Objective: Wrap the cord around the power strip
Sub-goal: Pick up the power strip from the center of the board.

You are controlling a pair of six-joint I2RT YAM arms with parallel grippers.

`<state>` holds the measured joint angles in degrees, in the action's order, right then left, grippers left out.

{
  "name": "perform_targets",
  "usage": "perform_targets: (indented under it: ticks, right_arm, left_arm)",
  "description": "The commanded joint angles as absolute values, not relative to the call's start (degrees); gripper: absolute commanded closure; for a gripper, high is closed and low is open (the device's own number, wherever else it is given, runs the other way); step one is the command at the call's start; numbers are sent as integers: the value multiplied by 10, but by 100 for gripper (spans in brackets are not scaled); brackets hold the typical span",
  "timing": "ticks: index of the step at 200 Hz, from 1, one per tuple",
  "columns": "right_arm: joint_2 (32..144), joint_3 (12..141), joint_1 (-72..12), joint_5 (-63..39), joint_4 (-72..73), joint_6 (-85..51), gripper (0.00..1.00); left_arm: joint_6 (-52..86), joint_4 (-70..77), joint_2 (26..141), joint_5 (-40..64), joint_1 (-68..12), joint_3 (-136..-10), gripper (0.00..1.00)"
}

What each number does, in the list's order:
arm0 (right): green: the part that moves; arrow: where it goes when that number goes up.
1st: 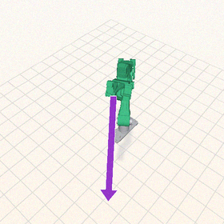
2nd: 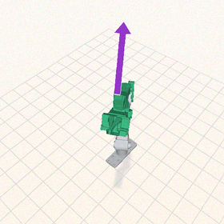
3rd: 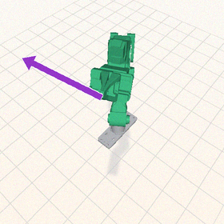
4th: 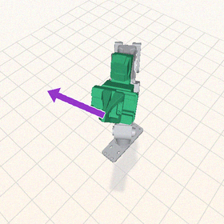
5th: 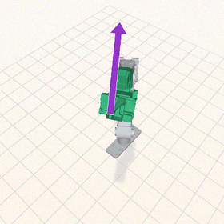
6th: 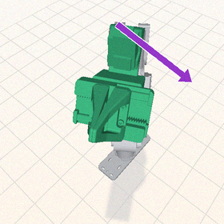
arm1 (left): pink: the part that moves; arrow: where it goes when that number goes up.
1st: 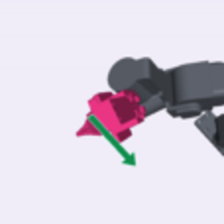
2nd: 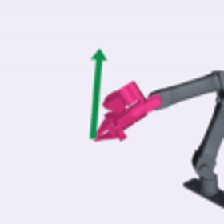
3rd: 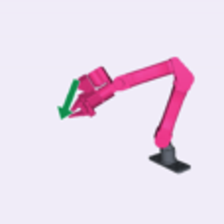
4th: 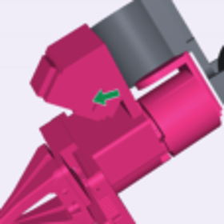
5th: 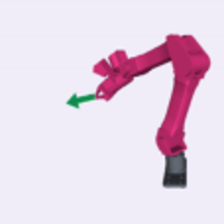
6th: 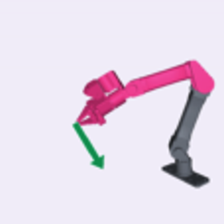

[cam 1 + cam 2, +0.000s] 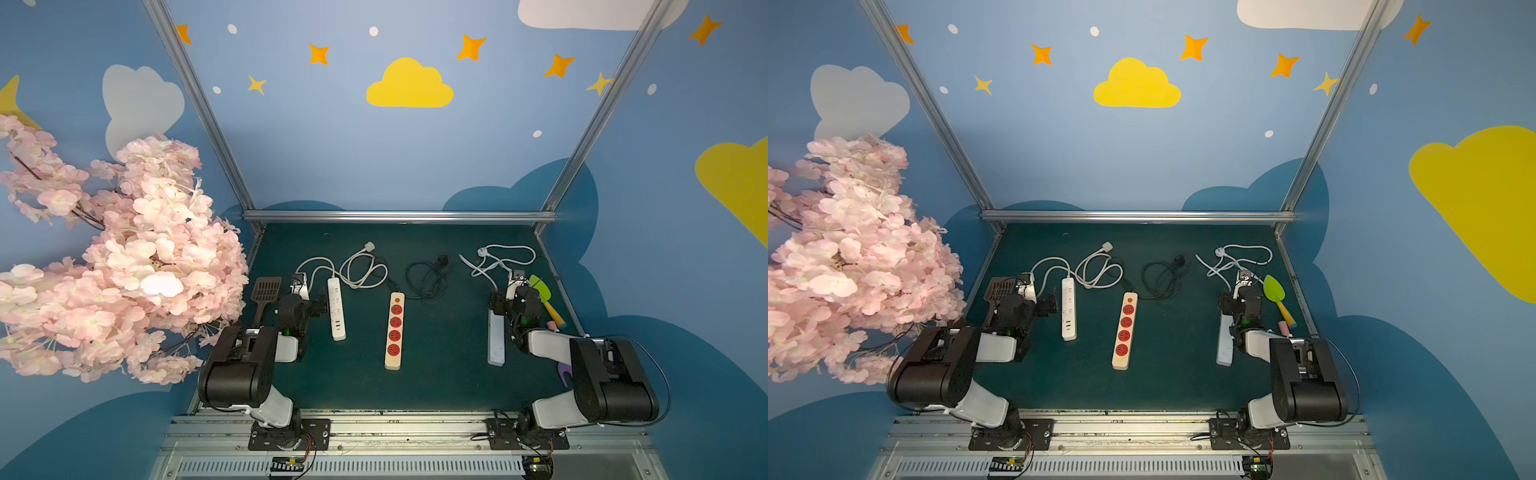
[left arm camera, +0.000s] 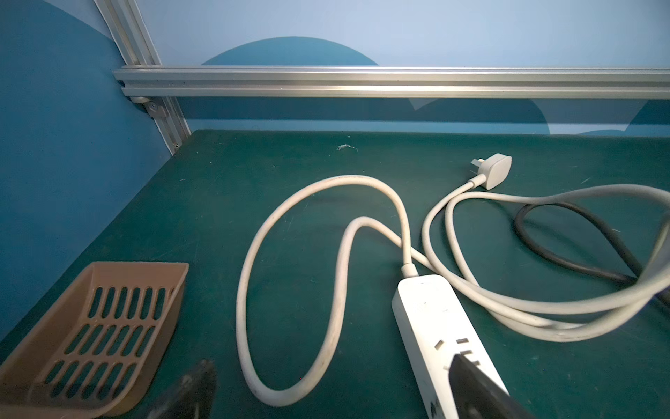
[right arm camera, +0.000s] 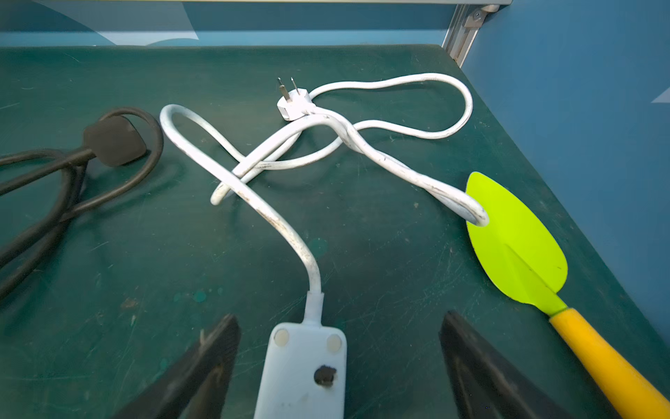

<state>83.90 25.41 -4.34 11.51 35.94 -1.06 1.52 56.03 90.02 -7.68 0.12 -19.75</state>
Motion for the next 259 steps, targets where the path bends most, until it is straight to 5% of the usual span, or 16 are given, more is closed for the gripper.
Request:
perform_targets:
  ticks: [1,259]
  right_arm:
    - [842,261,-45,120,357,-12,12]
    - [811,283,-50,123,322,-8,12]
  left_arm:
    - [17,561,904,-77,4,-201,0]
    - [18,548,871,-103,0,-196,0]
